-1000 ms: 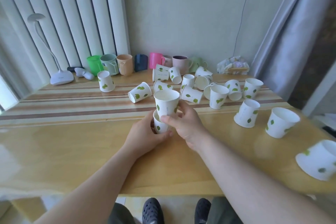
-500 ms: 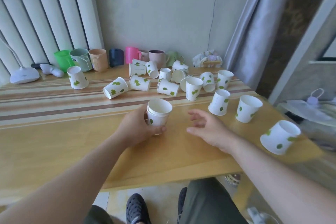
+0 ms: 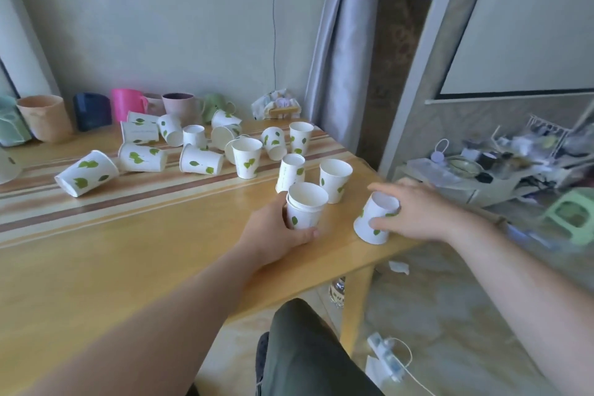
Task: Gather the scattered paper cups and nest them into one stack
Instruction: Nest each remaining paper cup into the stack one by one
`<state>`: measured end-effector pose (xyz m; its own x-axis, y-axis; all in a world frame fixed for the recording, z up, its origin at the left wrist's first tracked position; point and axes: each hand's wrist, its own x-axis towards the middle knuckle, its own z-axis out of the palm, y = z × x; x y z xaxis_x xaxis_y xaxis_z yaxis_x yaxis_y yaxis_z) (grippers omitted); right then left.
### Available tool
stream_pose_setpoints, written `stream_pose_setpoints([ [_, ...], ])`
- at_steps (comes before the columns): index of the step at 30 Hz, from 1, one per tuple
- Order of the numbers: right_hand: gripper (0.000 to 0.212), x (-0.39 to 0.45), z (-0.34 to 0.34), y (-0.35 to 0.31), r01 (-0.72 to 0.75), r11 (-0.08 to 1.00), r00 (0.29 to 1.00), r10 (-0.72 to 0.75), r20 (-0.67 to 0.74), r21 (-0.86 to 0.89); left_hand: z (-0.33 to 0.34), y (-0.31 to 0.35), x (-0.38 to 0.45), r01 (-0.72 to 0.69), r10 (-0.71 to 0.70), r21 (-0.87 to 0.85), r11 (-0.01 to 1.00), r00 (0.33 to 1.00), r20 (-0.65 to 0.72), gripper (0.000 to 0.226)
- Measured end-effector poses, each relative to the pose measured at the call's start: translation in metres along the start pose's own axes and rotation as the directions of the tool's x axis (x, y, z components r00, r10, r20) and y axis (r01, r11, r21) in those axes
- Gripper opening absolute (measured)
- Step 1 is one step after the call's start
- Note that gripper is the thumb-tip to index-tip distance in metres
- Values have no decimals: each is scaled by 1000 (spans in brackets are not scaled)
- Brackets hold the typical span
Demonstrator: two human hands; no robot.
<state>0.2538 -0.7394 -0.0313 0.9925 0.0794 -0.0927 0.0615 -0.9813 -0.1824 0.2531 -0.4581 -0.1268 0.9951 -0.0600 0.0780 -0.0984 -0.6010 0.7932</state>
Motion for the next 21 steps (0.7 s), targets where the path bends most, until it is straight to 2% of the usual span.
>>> stream_pose_setpoints([
  [2, 80, -2, 11, 5, 10, 998, 998, -15, 65, 68, -2, 0, 0, 10, -10, 13, 1000, 1000, 0, 75],
  [5, 55, 5, 16, -2, 57, 987, 998, -51, -41, 150, -12, -2, -2, 16, -16, 44, 999, 1000, -11, 75],
  [7, 40, 11, 16, -17, 75, 953, 993, -45, -107, 293, -27, -10, -3, 37, -34, 60, 998, 998, -44, 72],
  [9, 43, 17, 22, -42, 77, 853, 992, -11, -130, 516, -48, -24, -7, 80, -74, 54, 995, 993, -93, 71],
  [11, 55, 25, 40, -74, 83, 693, 996, -29, -88, 716, -73, -41, -14, 129, -120, 47, 991, 981, -155, 72],
  [13, 62, 34, 62, -108, 125, 609, 991, -114, -70, 783, -97, -59, -23, 166, -150, 57, 984, 964, -221, 75],
  [16, 69, 41, 90, -157, 212, 585, 965, -249, -75, 783, -132, -84, -40, 228, -195, 79, 970, 933, -303, 81],
  [18, 76, 47, 100, -182, 282, 664, 945, -319, -79, 693, -153, -98, -51, 269, -224, 88, 959, 911, -345, 85],
  [21, 77, 54, 107, -204, 385, 826, 918, -389, -77, 411, -170, -114, -64, 300, -244, 85, 950, 885, -397, 83],
])
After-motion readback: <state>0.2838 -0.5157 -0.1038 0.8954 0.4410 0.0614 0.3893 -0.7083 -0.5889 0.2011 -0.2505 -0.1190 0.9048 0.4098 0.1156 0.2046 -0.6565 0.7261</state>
